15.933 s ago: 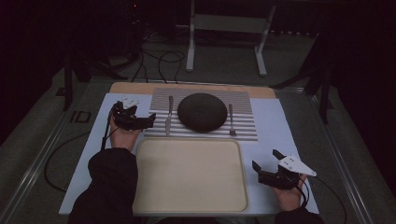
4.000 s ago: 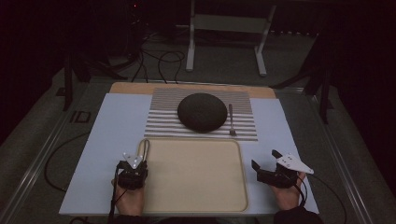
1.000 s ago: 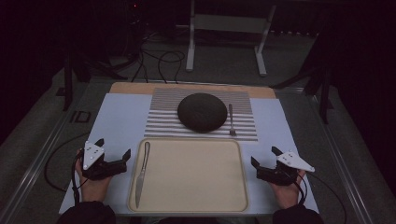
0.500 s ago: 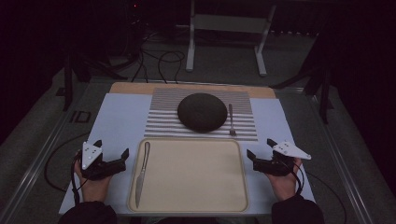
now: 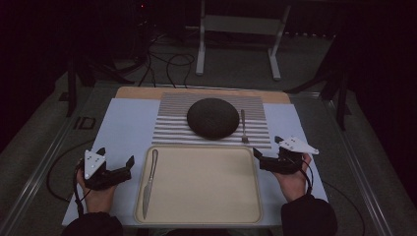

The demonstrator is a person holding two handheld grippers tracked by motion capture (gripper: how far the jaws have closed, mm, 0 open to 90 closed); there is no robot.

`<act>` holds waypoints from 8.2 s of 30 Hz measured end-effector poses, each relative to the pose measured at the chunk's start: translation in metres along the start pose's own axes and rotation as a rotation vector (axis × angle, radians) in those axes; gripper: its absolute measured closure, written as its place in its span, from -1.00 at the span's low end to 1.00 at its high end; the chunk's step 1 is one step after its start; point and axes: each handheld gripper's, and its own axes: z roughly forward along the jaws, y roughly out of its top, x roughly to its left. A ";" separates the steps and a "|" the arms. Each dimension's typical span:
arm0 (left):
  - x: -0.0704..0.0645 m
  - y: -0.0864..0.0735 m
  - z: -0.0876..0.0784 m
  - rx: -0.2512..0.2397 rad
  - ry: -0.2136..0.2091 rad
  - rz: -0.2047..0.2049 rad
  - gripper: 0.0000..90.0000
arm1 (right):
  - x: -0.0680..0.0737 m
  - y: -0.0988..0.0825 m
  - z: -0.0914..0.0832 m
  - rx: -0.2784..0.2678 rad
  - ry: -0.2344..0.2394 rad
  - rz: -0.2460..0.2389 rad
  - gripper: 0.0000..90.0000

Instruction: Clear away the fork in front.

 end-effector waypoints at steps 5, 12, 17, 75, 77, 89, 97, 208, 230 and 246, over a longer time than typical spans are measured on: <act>-0.001 0.000 0.000 0.001 -0.001 0.005 -0.99 | -0.002 0.005 0.005 0.020 -0.011 0.007 -0.81; -0.002 0.000 0.000 0.002 0.001 0.014 -0.99 | -0.005 0.014 0.016 0.039 -0.021 0.023 -0.81; -0.003 0.000 0.001 0.003 0.001 0.019 -0.99 | -0.004 0.024 0.024 0.069 -0.032 0.013 -0.80; -0.003 0.000 0.001 0.004 -0.007 0.019 -0.99 | -0.034 0.050 0.139 0.305 -0.180 0.079 -0.74; -0.003 0.000 0.001 0.004 -0.007 0.019 -0.99 | -0.035 0.045 0.147 0.322 -0.181 0.086 -0.73; -0.003 0.000 0.001 0.004 -0.009 0.019 -0.99 | -0.042 0.031 0.166 0.381 -0.206 0.104 -0.67; -0.003 0.000 0.002 0.004 -0.010 0.020 -0.99 | -0.044 0.022 0.175 0.429 -0.228 0.109 -0.44; -0.005 0.001 0.006 0.047 -0.036 0.030 -0.99 | -0.012 0.021 0.108 0.209 -0.032 0.111 0.91; -0.030 0.039 0.027 0.049 -0.133 0.072 -0.99 | 0.006 0.034 0.082 0.120 0.034 0.068 0.91; -0.056 0.070 0.057 0.058 -0.221 0.119 -0.99 | 0.021 0.041 0.075 0.078 0.078 0.045 0.91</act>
